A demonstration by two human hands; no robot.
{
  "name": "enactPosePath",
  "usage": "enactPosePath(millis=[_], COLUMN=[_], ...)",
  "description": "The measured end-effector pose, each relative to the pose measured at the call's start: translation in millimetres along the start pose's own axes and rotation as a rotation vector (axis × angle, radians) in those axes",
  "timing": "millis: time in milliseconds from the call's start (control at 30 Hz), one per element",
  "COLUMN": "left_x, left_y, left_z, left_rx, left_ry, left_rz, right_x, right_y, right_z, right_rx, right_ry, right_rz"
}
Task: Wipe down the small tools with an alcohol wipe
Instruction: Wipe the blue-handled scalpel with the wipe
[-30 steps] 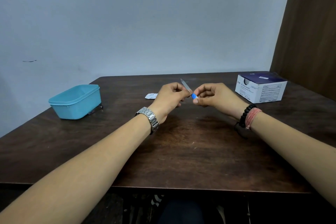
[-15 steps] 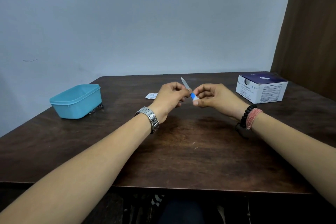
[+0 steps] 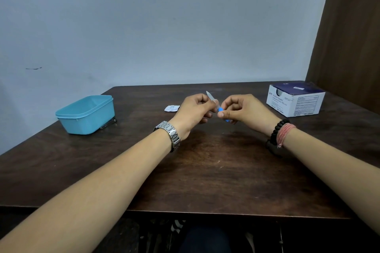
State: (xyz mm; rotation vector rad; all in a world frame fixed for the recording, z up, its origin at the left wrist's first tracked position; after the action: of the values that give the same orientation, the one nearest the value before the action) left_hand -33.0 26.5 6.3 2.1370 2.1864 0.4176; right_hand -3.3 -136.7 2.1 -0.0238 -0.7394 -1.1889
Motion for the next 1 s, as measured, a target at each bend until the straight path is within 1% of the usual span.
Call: enactPosePath(millis=[133, 267, 433, 567, 733, 800, 1000], left_x=[1.3, 1.5, 0.6, 2.7, 4.8, 4.6, 3.6], left_y=[0.2, -1.5, -2.0, -0.2, 1.8, 2.4, 3.3], left_z=[-1.2, -3.7, -1.7, 0.0, 2.9, 3.4, 3.3], left_rx=[0.012, 0.096, 0.142, 0.166, 0.133, 0.109, 0.002], left_ry=[-0.077, -0.171, -0.167, -0.161, -0.15, -0.135, -0.02], left_rz=[-0.015, -0.016, 0.024, -0.008, -0.016, -0.005, 0.017], right_x=[0.8, 2.3, 6.2, 9.0, 13.6, 14.2, 13.2], right_y=[0.8, -0.7, -1.8, -1.5, 0.4, 0.0, -0.9], right_z=[-1.0, 2.2, 3.7, 4.1, 2.5, 2.6, 1.2], right_rx=[0.059, 0.12, 0.168, 0.178, 0.157, 0.15, 0.122], right_ry=[-0.157, -0.272, -0.375, -0.377, -0.347, -0.335, -0.322], right_rz=[-0.025, -0.079, -0.109, -0.119, -0.169, -0.176, -0.131])
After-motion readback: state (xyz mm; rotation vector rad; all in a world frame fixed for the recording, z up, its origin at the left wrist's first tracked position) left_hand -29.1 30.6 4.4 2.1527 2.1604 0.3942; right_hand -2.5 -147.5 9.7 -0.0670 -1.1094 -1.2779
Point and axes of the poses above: each hand's wrist, its own y-axis towards the middle knuckle, its own x-axis out of the back of the hand, z = x × y, the point moved 2 cm from there along y, towards the middle knuckle, and after that the axes turned 4 degrees about -y, right-handed, at the moved point
